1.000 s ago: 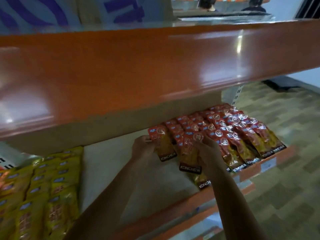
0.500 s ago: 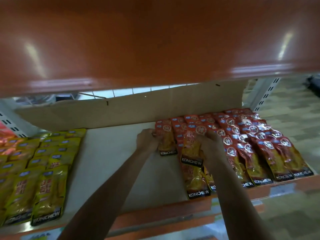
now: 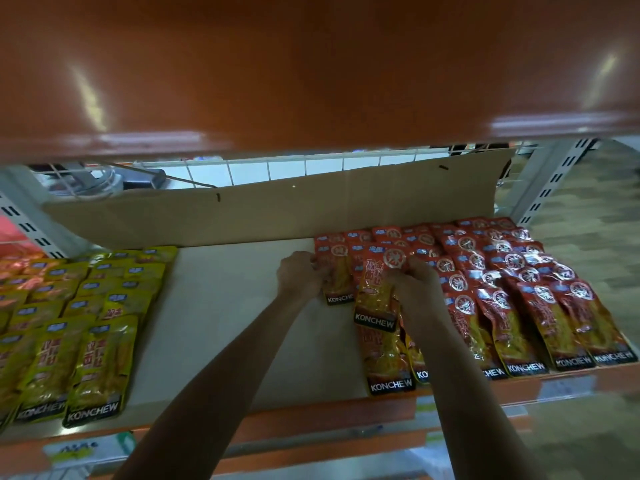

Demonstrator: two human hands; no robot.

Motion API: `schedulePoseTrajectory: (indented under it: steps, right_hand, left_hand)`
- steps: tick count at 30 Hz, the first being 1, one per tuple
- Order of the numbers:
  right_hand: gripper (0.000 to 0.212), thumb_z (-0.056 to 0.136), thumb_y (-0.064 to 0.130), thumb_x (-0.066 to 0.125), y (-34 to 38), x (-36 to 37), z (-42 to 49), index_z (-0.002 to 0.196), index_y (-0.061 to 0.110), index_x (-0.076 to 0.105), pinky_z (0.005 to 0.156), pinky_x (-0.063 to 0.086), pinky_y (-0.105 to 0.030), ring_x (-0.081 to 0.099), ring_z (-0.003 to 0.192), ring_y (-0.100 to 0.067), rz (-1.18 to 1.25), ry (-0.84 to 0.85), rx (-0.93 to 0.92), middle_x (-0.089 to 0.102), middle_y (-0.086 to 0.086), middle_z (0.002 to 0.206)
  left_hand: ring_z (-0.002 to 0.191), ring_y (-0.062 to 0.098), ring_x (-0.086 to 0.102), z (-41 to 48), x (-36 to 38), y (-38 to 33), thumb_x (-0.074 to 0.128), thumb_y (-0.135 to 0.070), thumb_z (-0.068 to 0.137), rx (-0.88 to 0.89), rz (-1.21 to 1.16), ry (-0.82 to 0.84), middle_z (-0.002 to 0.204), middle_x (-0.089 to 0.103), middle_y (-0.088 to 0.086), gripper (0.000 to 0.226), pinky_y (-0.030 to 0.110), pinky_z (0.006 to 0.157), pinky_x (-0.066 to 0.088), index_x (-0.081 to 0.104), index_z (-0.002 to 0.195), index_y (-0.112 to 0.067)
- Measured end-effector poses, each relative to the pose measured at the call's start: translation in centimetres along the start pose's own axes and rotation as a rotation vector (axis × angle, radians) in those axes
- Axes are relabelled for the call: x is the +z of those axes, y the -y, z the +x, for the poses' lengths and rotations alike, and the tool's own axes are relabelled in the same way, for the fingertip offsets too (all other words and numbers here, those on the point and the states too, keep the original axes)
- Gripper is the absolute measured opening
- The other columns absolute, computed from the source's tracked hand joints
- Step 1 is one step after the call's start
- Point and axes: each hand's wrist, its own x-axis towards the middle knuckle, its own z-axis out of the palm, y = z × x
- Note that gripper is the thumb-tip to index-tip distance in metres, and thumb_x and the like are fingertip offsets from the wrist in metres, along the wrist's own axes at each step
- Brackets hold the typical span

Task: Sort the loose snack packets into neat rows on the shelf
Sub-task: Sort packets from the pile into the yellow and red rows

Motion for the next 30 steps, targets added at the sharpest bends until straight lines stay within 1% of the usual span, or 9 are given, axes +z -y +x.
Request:
schedulePoseTrajectory:
  steps: [2, 4, 6, 9, 12, 19, 21, 24, 30]
  right_hand:
    - [0.010, 0.083, -0.002, 0.058, -0.1, 0.1, 0.1, 0.077, 0.002, 0.051, 0.058, 0.037, -0.032, 0.043, 0.063, -0.019, -0.019, 0.014, -0.026, 0.047, -0.007, 0.065]
    - [0.012, 0.083, 0.001, 0.061, -0.2, 0.2, 0.2, 0.088, -0.007, 0.055, 0.064, 0.042, -0.035, 0.050, 0.069, -0.021, -0.048, 0.015, -0.049, 0.055, -0.020, 0.075]
    - [0.010, 0.084, 0.004, 0.063, 0.0, 0.6, 0.2, 0.092, -0.001, 0.061, 0.066, 0.047, -0.036, 0.057, 0.073, -0.023, -0.064, 0.012, -0.066, 0.063, -0.021, 0.084]
    - [0.008, 0.085, 0.004, 0.062, 0.5, 1.5, 0.1, 0.093, 0.001, 0.062, 0.064, 0.049, -0.032, 0.059, 0.072, -0.020, -0.046, 0.020, -0.088, 0.064, -0.013, 0.082]
    - [0.004, 0.086, 0.003, 0.061, 0.9, 2.5, -0.1, 0.084, 0.000, 0.060, 0.054, 0.045, -0.021, 0.055, 0.060, -0.009, -0.081, 0.062, -0.132, 0.058, -0.003, 0.069]
    - [0.035, 0.091, 0.010, 0.056, 0.5, 2.1, 0.0, 0.126, 0.016, 0.059, 0.066, 0.046, -0.019, 0.057, 0.078, -0.001, -0.184, 0.039, -0.135, 0.063, 0.011, 0.093]
    - [0.035, 0.092, 0.009, 0.055, 0.4, 1.6, -0.1, 0.126, 0.016, 0.059, 0.071, 0.050, -0.022, 0.062, 0.084, -0.007, -0.228, 0.015, -0.156, 0.063, 0.014, 0.091]
    - [0.033, 0.094, 0.011, 0.055, 0.4, 1.5, -0.6, 0.126, 0.015, 0.060, 0.084, 0.053, -0.043, 0.062, 0.098, -0.031, -0.257, -0.004, -0.139, 0.067, -0.005, 0.099]
    - [0.019, 0.095, 0.012, 0.053, 0.5, 1.3, -1.0, 0.111, 0.012, 0.064, 0.080, 0.052, -0.048, 0.061, 0.085, -0.038, -0.276, -0.002, -0.136, 0.066, -0.014, 0.097]
  left_hand:
    - [0.091, 0.016, 0.063, -0.6, -0.2, -0.1, 0.064, -0.040, 0.086, -0.005, -0.010, -0.038, 0.095, 0.067, 0.002, 0.019, 0.024, 0.071, 0.043, 0.065, 0.092, -0.022]
    - [0.096, 0.016, 0.062, -1.6, -0.6, -0.3, 0.060, -0.040, 0.090, 0.023, -0.035, -0.117, 0.107, 0.066, 0.003, 0.035, 0.024, 0.076, 0.042, 0.063, 0.116, -0.017]
    - [0.091, 0.011, 0.062, -2.8, -1.2, -0.6, 0.056, -0.042, 0.092, 0.087, -0.112, -0.130, 0.107, 0.067, -0.001, 0.036, 0.021, 0.075, 0.043, 0.064, 0.117, -0.018]
    - [0.089, 0.007, 0.066, -4.2, -1.8, -0.6, 0.061, -0.047, 0.087, 0.103, -0.415, 0.119, 0.101, 0.071, -0.007, 0.024, 0.028, 0.083, 0.054, 0.068, 0.100, -0.028]
    - [0.092, 0.011, 0.069, -5.1, -2.2, -0.4, 0.070, -0.031, 0.083, 0.133, -0.540, 0.254, 0.098, 0.072, -0.005, 0.008, 0.038, 0.087, 0.056, 0.069, 0.091, -0.031]
    - [0.082, 0.010, 0.069, -5.1, -2.7, 1.6, 0.070, -0.016, 0.082, -0.044, -0.621, -0.080, 0.083, 0.071, -0.006, 0.010, 0.034, 0.080, 0.058, 0.069, 0.083, -0.026]
    - [0.076, 0.007, 0.067, -5.0, -2.6, 2.0, 0.070, -0.016, 0.082, -0.057, -0.558, -0.098, 0.079, 0.070, -0.008, 0.007, 0.027, 0.074, 0.058, 0.072, 0.085, -0.022]
    - [0.074, 0.001, 0.066, -5.3, -1.8, 1.9, 0.072, -0.021, 0.082, -0.053, -0.449, -0.050, 0.080, 0.070, -0.010, 0.009, 0.016, 0.066, 0.053, 0.074, 0.091, -0.020]
    - [0.079, 0.005, 0.067, -5.2, -0.3, 1.8, 0.069, -0.027, 0.085, -0.006, -0.316, -0.042, 0.093, 0.074, -0.003, 0.016, 0.020, 0.070, 0.055, 0.075, 0.097, -0.018]
